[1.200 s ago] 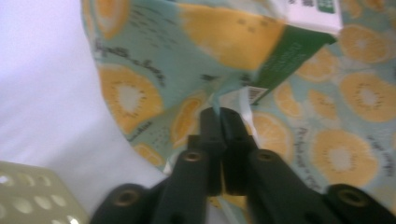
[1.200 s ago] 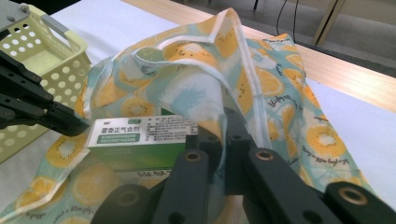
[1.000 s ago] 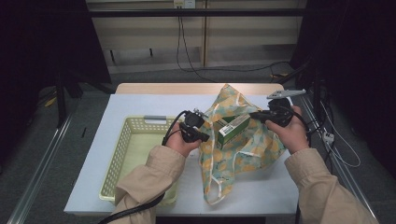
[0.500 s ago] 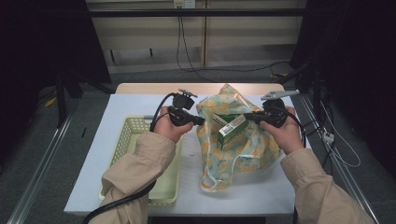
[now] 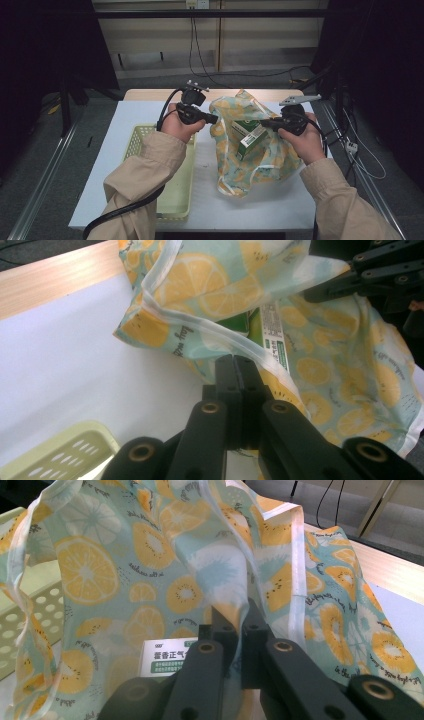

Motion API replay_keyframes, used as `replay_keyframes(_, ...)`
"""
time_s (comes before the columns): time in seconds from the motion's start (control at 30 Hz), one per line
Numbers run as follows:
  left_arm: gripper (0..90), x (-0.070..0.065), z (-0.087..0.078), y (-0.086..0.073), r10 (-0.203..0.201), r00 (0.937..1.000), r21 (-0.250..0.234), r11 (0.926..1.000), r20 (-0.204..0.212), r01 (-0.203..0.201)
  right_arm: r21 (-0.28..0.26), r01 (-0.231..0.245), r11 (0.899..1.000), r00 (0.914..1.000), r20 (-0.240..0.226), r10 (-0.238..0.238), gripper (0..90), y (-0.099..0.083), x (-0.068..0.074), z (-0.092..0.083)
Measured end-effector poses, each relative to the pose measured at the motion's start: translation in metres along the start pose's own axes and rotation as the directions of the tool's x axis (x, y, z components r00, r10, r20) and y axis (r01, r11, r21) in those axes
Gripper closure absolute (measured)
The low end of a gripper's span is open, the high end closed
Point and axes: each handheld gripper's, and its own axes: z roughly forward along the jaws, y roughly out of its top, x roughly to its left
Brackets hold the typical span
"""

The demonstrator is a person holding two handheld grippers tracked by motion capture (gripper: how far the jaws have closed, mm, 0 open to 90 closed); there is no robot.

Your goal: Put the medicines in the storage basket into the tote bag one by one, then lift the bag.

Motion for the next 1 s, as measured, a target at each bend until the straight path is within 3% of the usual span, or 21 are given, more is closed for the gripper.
replay_keyframes(0.13,90.0,0.0,-0.008,0.009,-0.012,0.9998,-0.025,0.9996,0.015,0.012,-0.016,0.004,1.0,1.0,-0.002,-0.004,89.1,0.004,0.0,-0.006)
replay_keyframes(0.37,90.0,-0.006,-0.029,0.033,0.007,0.9999,-0.052,0.9986,0.015,-0.006,-0.035,0.024,0.999,0.9997,0.006,-0.024,89.2,0.023,0.001,-0.016)
replay_keyframes(0.63,90.0,-0.003,-0.064,0.078,0.014,0.9995,-0.126,0.9919,-0.027,-0.017,-0.082,0.041,0.996,0.999,0.022,-0.039,89.3,0.059,0.002,-0.031)
replay_keyframes(0.7,90.0,-0.001,-0.071,0.088,0.015,0.9992,-0.12,0.9926,-0.038,-0.019,-0.097,0.049,0.994,0.9985,0.03,-0.047,89.5,0.069,0.004,-0.036)
replay_keyframes(0.77,90.0,-0.002,-0.068,0.088,0.031,0.9987,-0.076,0.9966,-0.042,-0.034,-0.113,0.047,0.992,0.9985,0.032,-0.044,89.6,0.076,0.004,-0.039)
replay_keyframes(0.8,90.0,-0.001,-0.064,0.083,0.032,0.9992,-0.057,0.9978,-0.022,-0.033,-0.103,0.055,0.993,0.9979,0.038,-0.052,89.6,0.076,0.004,-0.038)
replay_keyframes(0.87,90.0,0.001,-0.053,0.069,0.038,0.9992,-0.059,0.9975,-0.014,-0.039,-0.095,0.045,0.994,0.9985,0.037,-0.041,89.6,0.071,0.002,-0.033)
replay_keyframes(0.9,84.3,0.003,-0.047,0.061,0.04,0.9988,-0.066,0.9969,-0.026,-0.042,-0.088,0.032,0.996,0.9989,0.037,-0.029,89.6,0.068,0.001,-0.03)
replay_keyframes(0.93,63.8,0.005,-0.041,0.053,0.012,0.9993,-0.058,0.9982,-0.035,-0.014,-0.08,0.024,0.997,0.9987,0.046,-0.02,89.6,0.065,-0.001,-0.028)
replay_keyframes(0.97,51.2,0.005,-0.035,0.045,0.01,0.9995,-0.055,0.9984,-0.031,-0.012,-0.077,0.019,0.997,0.9983,0.056,-0.015,89.7,0.062,-0.002,-0.026)
replay_keyframes(1.0,48.0,0.005,-0.03,0.037,0.015,0.9995,-0.056,0.9983,-0.028,-0.017,-0.077,0.009,0.997,0.9982,0.06,-0.004,89.7,0.061,-0.004,-0.025)
